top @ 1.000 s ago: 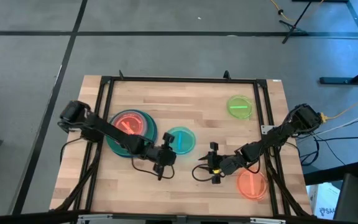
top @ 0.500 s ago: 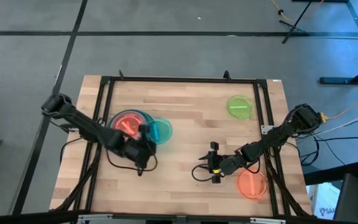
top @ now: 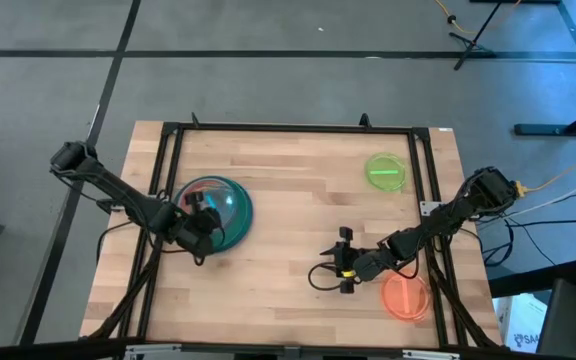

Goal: Stack plastic plates
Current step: Stack the small blue plate on top of the small orange plate, then stack the small light green plate on top of the small blue plate

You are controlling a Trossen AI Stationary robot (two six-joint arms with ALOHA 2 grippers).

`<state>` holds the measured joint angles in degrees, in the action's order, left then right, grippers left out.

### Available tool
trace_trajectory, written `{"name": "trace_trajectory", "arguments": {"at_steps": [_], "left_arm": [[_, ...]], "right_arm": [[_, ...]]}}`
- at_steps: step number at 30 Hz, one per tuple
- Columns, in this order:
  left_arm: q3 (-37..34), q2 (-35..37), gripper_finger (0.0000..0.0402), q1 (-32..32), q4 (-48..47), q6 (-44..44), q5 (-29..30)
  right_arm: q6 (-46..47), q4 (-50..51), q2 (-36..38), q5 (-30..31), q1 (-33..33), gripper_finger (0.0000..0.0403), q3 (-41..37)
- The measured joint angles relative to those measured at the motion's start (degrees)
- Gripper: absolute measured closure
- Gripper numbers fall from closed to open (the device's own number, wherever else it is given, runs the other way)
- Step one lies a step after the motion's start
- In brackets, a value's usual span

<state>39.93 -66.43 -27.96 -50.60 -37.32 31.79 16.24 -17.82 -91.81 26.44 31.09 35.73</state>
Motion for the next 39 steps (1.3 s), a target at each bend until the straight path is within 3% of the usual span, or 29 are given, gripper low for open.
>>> {"name": "trace_trajectory", "arguments": {"at_steps": [15, 24, 29, 33, 39], "left_arm": [[-8.03, 0.01, 0.0393, 0.16, 2.17, -3.25, -2.39], [-6.57, 0.04, 0.0310, 0.19, 2.02, -2.75, -6.13], [-2.12, 0.04, 0.0293, 0.19, 2.45, -1.83, -6.36], [-0.76, 0.04, 0.0293, 0.19, 11.54, 3.93, -3.88], [-4.00, -1.43, 0.0292, 0.19, 39.58, 19.31, -3.62]], "right_arm": [[-0.01, 0.00, 0.00, 0.13, 0.00, 0.0256, 0.00], [-0.01, 0.00, 0.00, 0.13, 0.00, 0.0256, 0.00], [-0.01, 0.04, 0.00, -0.05, 0.00, 0.0256, 0.00], [0.13, 2.48, 0.81, -0.52, 0.00, 0.0256, 0.00], [5.29, 13.17, 6.78, 5.03, 0.00, 0.0256, 0.02]]}}
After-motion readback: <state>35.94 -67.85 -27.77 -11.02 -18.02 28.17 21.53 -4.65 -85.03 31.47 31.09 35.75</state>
